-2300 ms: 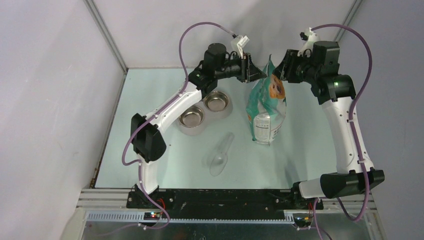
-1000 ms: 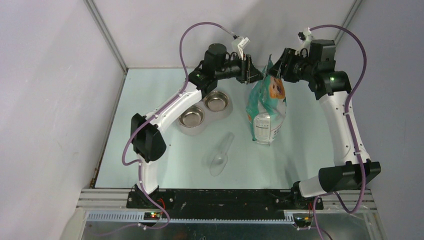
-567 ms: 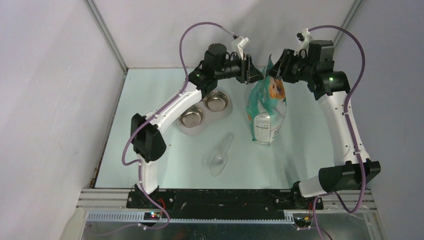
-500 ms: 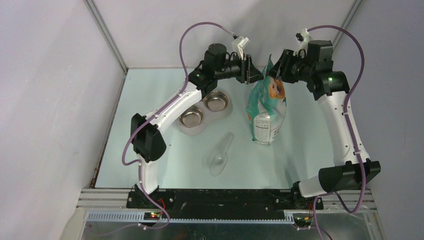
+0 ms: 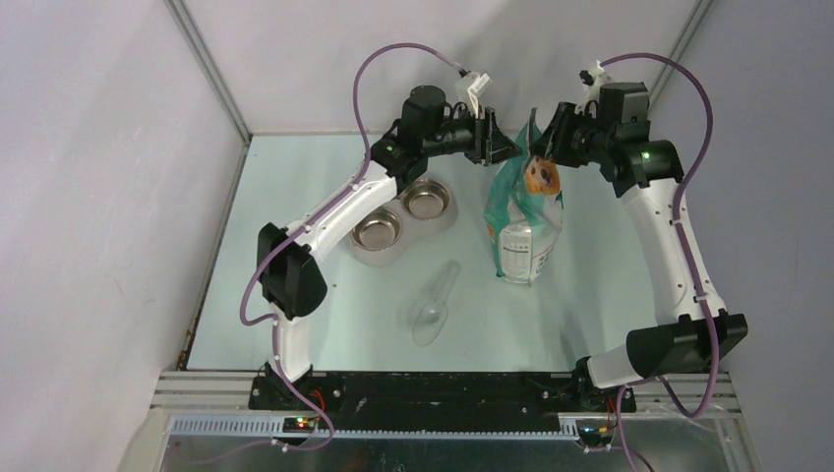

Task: Serve the pet food

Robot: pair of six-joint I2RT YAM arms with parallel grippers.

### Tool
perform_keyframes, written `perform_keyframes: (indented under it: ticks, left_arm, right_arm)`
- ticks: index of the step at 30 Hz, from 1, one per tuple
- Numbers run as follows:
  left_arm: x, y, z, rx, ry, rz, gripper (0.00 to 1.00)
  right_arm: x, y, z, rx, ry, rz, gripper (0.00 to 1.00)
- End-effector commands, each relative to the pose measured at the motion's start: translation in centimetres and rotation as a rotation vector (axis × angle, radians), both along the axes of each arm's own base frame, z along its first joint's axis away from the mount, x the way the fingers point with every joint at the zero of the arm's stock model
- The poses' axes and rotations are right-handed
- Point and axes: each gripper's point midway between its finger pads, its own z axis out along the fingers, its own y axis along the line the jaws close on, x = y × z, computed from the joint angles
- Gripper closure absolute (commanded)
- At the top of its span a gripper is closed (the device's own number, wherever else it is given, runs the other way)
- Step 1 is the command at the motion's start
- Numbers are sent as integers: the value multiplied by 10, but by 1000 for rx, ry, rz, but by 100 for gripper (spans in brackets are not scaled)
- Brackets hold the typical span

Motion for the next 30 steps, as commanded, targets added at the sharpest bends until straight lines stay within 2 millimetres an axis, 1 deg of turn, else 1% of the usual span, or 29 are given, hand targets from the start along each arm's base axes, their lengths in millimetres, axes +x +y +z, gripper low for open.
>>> perform_keyframes:
  ticks: [1,6,12,13,14,15,16,17,18,19,20,22,23,24,25,26,27,28,30]
  left_arm:
    - [-3,2,20,-25,-66,-3,51]
    - [-4,1,18,-22,-63,-4,51]
    - [-4,0,18,-20,-68,-9,51]
    - [-4,0,18,-17,-68,-4,51]
    - [-4,1,19,-15,-74,3,51]
    - [0,4,17,1,-68,33,50]
    - [1,8,22,4,-79,53,46]
    - [10,15,22,15,-72,112,43]
    - [11,22,32,2,-71,141,36]
    - [17,32,43,-15,-79,182,32]
    - [18,36,49,-38,-65,192,27]
    - [26,47,68,-90,-64,214,20]
    - [29,46,69,-102,-57,215,18]
    - [29,46,78,-125,-54,208,16]
    - [31,42,76,-130,-47,195,15]
    - [26,38,81,-148,-43,163,15]
    - [27,33,81,-162,-46,147,15]
    - [21,28,80,-169,-39,118,14]
    - [19,20,80,-180,-47,103,12]
  right_arm:
    - [6,8,0,14,-7,32,64]
    - [13,18,5,33,-20,59,60]
    - [24,19,7,23,-17,31,59]
    - [26,19,4,15,-11,19,64]
    - [26,20,5,12,-12,20,69]
    - [27,20,5,7,-12,16,80]
    - [25,21,7,6,-15,20,85]
    - [23,22,9,7,-22,23,94]
    - [22,22,11,5,-27,26,98]
    - [20,22,14,7,-35,30,100]
    - [20,22,14,6,-39,33,100]
    - [19,23,15,10,-46,37,100]
    - [19,24,15,13,-46,39,100]
    - [19,24,13,16,-44,39,100]
    - [19,25,11,18,-40,39,100]
    - [20,26,11,22,-40,40,100]
    - [21,27,11,23,-41,41,100]
    - [21,27,11,25,-42,43,100]
    - [22,28,11,25,-40,47,100]
